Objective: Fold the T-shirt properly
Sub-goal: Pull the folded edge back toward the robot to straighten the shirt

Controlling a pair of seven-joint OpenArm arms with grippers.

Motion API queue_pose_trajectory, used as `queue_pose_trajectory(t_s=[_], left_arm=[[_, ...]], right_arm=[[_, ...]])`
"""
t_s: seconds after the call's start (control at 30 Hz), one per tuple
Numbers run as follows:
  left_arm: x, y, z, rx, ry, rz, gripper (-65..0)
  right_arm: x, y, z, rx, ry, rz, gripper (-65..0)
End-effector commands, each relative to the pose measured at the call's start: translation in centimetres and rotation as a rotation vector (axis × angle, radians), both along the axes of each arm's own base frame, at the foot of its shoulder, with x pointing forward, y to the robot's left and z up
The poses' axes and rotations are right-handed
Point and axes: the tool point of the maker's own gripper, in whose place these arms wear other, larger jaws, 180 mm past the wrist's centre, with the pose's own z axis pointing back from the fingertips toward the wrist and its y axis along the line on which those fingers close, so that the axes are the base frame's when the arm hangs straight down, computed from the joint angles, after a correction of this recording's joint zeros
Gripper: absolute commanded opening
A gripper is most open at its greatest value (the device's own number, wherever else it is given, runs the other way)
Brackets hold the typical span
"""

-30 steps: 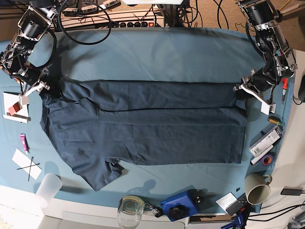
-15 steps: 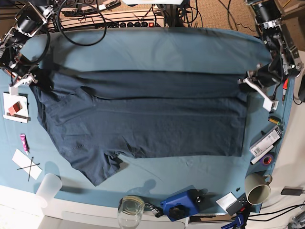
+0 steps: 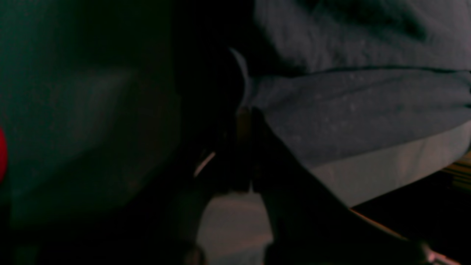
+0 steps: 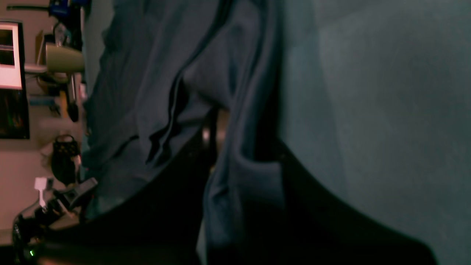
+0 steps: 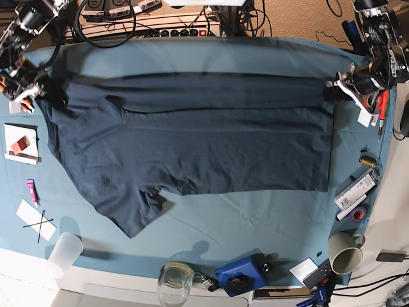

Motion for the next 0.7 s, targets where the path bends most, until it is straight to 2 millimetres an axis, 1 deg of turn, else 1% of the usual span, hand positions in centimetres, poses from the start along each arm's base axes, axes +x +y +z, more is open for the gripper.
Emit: queue_pose_trajectory(t_s=[0.0,0.17,0.27,0.4,0.67], left_arm=[[-2.4,1.4,-1.1,0.085,0.108,-0.027,-65.0],[-3.4,1.1,-0.3,0.114,0.094,-0.056,-65.0],[-4.1,1.1,-0.2,0.134,0.1,-0.066,-65.0],[-4.9,1.6,-0.6,0.167,0.127,-0.07,-65.0],[-5.0,1.6,-0.6,0.165,0.129,-0.071,-65.0]], right_arm=[[0.5,-1.7,1.8,-0.037,-0.042,-0.022,-65.0],[-1.1,-1.6,1.2,-0.019,-0.018,-0.028,-65.0],[-1.8,-1.6,0.9,-0.017,-0.003,-0.029,-65.0],[-2.1,-1.5,1.0,0.001,-0.016,-0.036,-65.0],[-2.1,-1.5,1.1,0.002,-0.018,-0.037,-65.0]])
